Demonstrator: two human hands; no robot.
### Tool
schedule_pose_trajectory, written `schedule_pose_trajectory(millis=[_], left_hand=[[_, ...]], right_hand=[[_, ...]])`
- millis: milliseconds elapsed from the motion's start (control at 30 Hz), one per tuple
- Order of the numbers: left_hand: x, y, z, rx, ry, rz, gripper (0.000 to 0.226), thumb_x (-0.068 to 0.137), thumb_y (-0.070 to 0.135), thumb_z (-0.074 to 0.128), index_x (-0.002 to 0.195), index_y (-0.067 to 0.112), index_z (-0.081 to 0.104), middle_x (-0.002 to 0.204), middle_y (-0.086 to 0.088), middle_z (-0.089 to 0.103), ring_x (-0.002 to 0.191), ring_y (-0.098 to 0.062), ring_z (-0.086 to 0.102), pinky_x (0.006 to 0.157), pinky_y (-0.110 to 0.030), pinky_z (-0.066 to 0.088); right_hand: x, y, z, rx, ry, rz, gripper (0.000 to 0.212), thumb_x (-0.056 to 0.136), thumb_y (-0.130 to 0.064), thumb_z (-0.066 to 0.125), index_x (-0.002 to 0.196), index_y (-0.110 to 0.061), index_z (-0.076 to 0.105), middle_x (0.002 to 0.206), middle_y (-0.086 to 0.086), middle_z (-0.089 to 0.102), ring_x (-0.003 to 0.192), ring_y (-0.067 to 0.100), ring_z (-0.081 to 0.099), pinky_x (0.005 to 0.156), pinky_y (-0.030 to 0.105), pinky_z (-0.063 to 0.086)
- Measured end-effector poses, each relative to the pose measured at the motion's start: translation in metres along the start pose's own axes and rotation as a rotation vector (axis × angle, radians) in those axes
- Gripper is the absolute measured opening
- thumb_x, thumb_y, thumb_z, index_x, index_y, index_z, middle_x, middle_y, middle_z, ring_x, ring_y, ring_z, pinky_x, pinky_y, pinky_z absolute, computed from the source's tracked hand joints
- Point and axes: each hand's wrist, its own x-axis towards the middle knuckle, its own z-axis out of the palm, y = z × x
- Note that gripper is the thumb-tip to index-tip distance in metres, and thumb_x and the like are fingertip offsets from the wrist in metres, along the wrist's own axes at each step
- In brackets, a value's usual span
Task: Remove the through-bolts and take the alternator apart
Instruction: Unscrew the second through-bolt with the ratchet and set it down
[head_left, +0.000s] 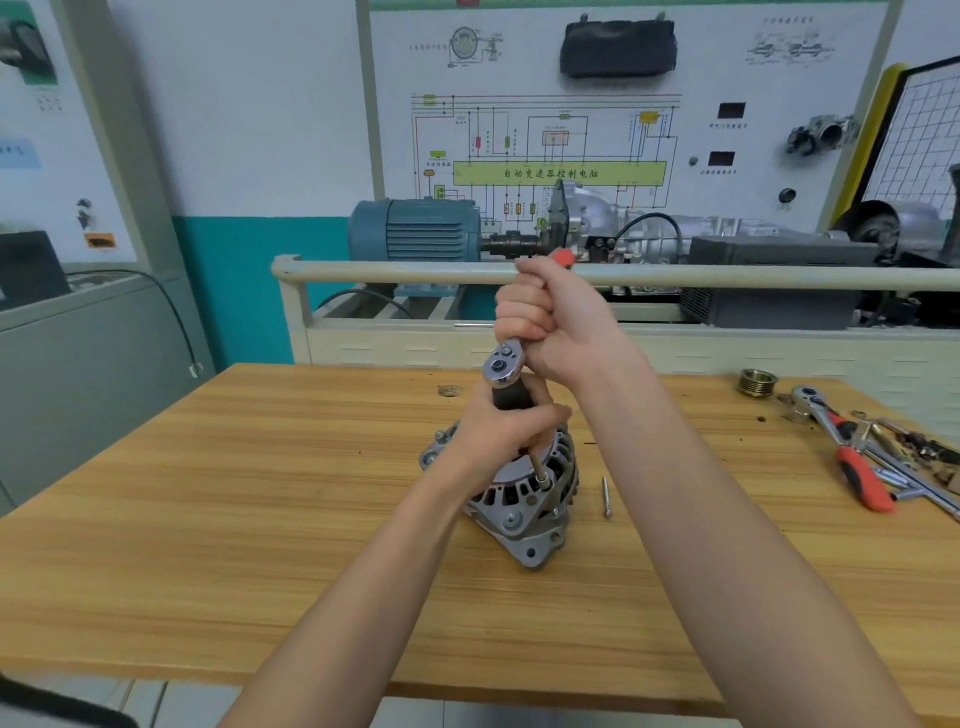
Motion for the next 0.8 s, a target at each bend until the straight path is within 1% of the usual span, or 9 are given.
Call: schedule_pose_trajectory(millis=[100,167,267,367,433,500,600,667,800], left_hand=[[0.002,0.003,-0.004,-0.041,-0.133,0.023,0.034,0.068,0.016,0.065,0.042,0.022,0.045,0.038,0.006,0.037,0.037,-0.017,0.039,0.048,-0.023,0.036],[0.002,0.003,-0.001,-0.139,-0.135,-0.008,0.037,0.068,0.011,0.063,0.042,0.022,0.039,0.038,0.006,0.030,0.033,-0.011,0.028,0.043,-0.018,0.029],[0.004,-0.001,0.005,-0.155,0.003,-0.042,0.037,0.063,0.001,0.054,0.040,0.023,0.036,0.038,0.007,0.028,0.033,-0.008,0.021,0.041,-0.015,0.023],[0.004,-0.003,0.007,-0.126,0.119,-0.022,0.026,0.064,-0.002,0.051,0.051,0.014,0.036,0.038,0.006,0.031,0.033,-0.007,0.024,0.040,-0.015,0.023],[0.003,-0.004,0.007,-0.106,0.129,-0.003,0.023,0.064,-0.002,0.051,0.055,0.014,0.037,0.038,0.008,0.033,0.032,-0.006,0.027,0.039,-0.014,0.025],[0.002,-0.005,0.006,-0.096,0.105,-0.003,0.024,0.063,-0.003,0.050,0.050,0.014,0.038,0.037,0.009,0.034,0.031,-0.005,0.027,0.039,-0.014,0.026],[0.001,-0.004,0.003,-0.034,0.017,-0.007,0.039,0.065,-0.001,0.054,0.040,0.026,0.041,0.037,0.010,0.035,0.033,-0.006,0.028,0.042,-0.016,0.028],[0.001,-0.002,0.000,-0.038,-0.087,0.003,0.040,0.067,0.001,0.060,0.041,0.026,0.042,0.038,0.009,0.037,0.034,-0.007,0.032,0.044,-0.016,0.031],[0.001,0.000,-0.003,-0.128,-0.147,-0.032,0.034,0.062,0.011,0.062,0.040,0.022,0.039,0.037,0.007,0.031,0.033,-0.008,0.029,0.043,-0.015,0.029]], right_hand=[[0.011,-0.002,0.001,-0.025,-0.052,0.174,0.050,0.100,-0.018,0.040,0.050,-0.016,0.034,0.038,-0.007,0.024,0.025,0.006,0.022,0.029,0.015,0.016],[0.012,0.001,0.001,0.003,-0.067,0.168,0.051,0.100,-0.019,0.041,0.049,-0.016,0.034,0.038,-0.007,0.024,0.025,0.006,0.022,0.028,0.015,0.016],[0.006,0.007,-0.001,0.077,-0.021,-0.041,0.056,0.099,-0.020,0.042,0.044,-0.016,0.036,0.037,-0.009,0.022,0.025,0.004,0.019,0.027,0.015,0.015],[-0.007,0.016,-0.002,0.044,0.072,-0.374,0.046,0.101,-0.020,0.041,0.056,-0.018,0.033,0.038,-0.009,0.020,0.028,0.005,0.016,0.028,0.017,0.016],[-0.012,0.020,-0.002,0.031,0.089,-0.468,0.043,0.101,-0.020,0.040,0.059,-0.018,0.031,0.039,-0.008,0.021,0.030,0.005,0.016,0.030,0.016,0.017],[-0.010,0.016,-0.002,0.008,0.083,-0.396,0.043,0.101,-0.020,0.040,0.059,-0.018,0.031,0.039,-0.008,0.020,0.029,0.005,0.016,0.029,0.017,0.017],[0.004,0.005,0.001,-0.038,0.012,-0.035,0.051,0.100,-0.018,0.040,0.049,-0.017,0.034,0.038,-0.008,0.021,0.027,0.005,0.018,0.027,0.017,0.017],[0.014,0.001,0.002,-0.068,-0.046,0.173,0.050,0.100,-0.018,0.040,0.050,-0.017,0.034,0.038,-0.007,0.024,0.026,0.005,0.022,0.026,0.016,0.019],[0.021,0.007,0.003,-0.037,-0.096,0.278,0.043,0.099,-0.021,0.043,0.058,-0.019,0.030,0.037,-0.006,0.027,0.025,0.006,0.025,0.025,0.015,0.020]])
